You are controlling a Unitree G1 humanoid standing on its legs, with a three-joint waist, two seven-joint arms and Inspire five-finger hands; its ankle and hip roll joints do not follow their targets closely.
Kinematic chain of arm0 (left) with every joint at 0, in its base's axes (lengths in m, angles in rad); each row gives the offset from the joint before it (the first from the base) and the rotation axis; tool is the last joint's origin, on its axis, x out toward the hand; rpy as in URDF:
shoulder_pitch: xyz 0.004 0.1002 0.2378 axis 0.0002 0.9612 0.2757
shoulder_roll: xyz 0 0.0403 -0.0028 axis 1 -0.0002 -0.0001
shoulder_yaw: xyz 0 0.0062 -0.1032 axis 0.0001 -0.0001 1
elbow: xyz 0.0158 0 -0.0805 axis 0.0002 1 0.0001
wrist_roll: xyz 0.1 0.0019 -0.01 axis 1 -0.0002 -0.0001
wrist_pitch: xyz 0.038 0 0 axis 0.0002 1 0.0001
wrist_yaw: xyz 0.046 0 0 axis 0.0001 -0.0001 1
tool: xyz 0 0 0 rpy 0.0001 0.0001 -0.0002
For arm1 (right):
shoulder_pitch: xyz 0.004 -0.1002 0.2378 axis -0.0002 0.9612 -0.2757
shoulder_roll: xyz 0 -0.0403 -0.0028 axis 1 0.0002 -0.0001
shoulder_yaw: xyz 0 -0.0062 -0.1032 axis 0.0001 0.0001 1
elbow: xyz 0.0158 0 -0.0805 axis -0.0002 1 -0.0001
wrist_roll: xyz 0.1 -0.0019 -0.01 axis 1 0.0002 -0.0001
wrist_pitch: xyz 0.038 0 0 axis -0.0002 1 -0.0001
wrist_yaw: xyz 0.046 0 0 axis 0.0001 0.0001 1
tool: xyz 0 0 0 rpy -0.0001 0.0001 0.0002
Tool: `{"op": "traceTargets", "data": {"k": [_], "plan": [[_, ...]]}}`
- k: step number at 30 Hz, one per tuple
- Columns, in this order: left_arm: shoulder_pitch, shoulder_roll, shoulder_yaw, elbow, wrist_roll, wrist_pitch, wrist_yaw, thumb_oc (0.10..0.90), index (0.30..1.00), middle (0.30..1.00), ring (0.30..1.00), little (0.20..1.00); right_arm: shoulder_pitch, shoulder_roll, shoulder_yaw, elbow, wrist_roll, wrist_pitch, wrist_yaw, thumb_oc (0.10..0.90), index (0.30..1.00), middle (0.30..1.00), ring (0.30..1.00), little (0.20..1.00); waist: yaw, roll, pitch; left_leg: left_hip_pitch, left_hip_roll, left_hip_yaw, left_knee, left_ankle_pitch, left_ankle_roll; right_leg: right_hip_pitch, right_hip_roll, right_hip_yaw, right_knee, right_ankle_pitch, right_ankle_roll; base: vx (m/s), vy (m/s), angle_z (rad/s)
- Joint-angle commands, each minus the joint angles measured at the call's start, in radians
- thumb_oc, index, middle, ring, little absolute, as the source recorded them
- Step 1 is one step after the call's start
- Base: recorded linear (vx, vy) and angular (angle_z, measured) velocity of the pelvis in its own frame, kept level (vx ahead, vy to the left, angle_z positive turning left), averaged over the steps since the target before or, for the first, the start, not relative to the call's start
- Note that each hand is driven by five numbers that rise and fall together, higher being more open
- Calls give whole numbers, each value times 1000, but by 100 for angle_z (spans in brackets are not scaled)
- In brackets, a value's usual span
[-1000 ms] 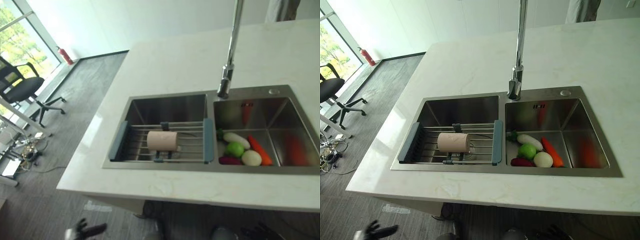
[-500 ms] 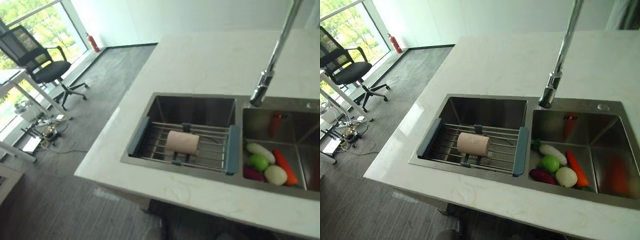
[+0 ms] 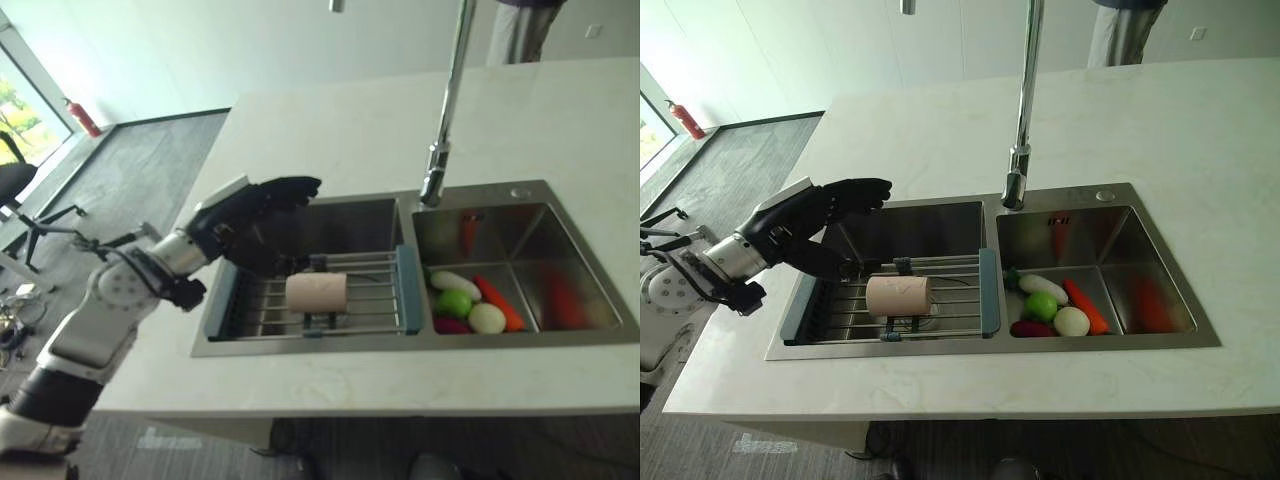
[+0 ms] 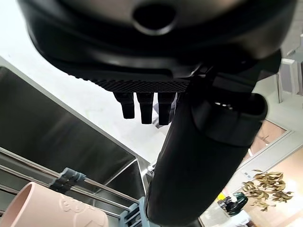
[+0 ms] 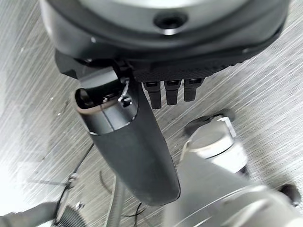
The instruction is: Place the dishes in the dishwasher.
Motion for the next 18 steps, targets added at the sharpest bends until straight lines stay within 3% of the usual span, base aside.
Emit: {"op": "traceTargets", "data": {"k": [1,7,18], "plan": [[-170,59,88,22,53,-54,44,800,900,900,900,900,-47,-15,-9,-26,-5,-61,18,800,900,900,900,900,-15,0,-14,15,8,26,145,-205,14,73,-14,31,-117,17,107,0,0,0],[-223,34,-18,47,125,-43,-35,800,900,900,900,900,-41,-7,2,-56,8,-63,27,800,900,900,900,900,-42,5,-18,22,5,44,145,-212,18,59,-11,57,-117,26,112,5,3,-2],[-283,15,-159,100,241,-18,-80,800,900,900,900,900,-22,-14,-3,-70,20,-59,7,800,900,900,900,900,-84,15,-14,35,2,75,145,-219,22,43,-10,92,-117,40,121,12,8,-7]]}}
